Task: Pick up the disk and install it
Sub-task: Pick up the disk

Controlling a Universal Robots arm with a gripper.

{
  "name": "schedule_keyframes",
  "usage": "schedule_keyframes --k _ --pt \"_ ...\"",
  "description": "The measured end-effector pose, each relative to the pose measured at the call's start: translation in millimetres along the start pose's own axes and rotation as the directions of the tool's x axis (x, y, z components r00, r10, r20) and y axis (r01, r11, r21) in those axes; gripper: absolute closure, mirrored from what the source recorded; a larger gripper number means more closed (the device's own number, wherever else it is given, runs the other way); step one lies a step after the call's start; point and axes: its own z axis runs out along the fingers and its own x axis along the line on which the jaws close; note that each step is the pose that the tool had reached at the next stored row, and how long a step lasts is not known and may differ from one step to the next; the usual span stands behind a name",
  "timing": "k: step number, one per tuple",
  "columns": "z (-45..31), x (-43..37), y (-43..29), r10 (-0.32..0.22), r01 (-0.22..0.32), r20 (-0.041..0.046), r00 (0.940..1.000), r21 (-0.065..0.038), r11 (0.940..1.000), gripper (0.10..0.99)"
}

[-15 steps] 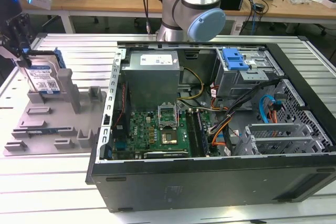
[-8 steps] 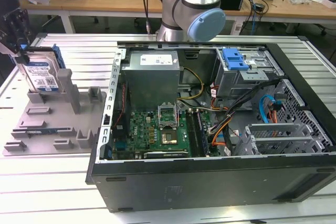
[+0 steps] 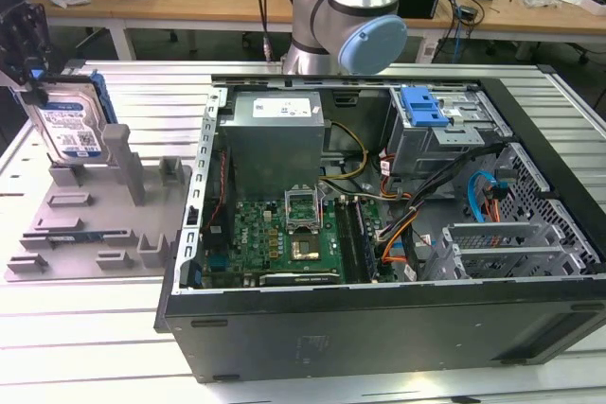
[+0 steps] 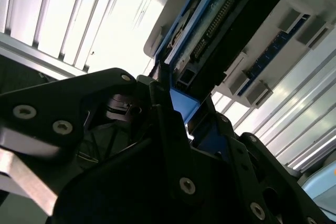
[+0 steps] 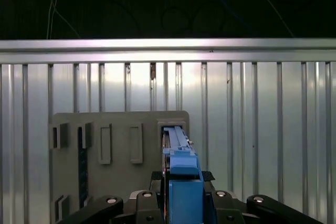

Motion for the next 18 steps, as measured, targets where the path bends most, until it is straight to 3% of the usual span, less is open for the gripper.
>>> schedule_keyframes --k 11,13,15,16,18 --pt "-36.2 0.0 0.7 0.000 0.000 0.0000 1.0000 0.000 1.0000 0.718" --pt "-50.5 0.0 0.9 0.000 0.000 0.0000 1.0000 0.000 1.0000 0.718" --pt "-57.9 0.0 1.0 0.000 0.000 0.0000 1.0000 0.000 1.0000 0.718" --pt "-72.8 0.0 1.1 0.000 0.000 0.0000 1.0000 0.000 1.0000 0.718" --pt "-91.5 0.0 1.3 0.000 0.000 0.0000 1.0000 0.000 1.0000 0.718"
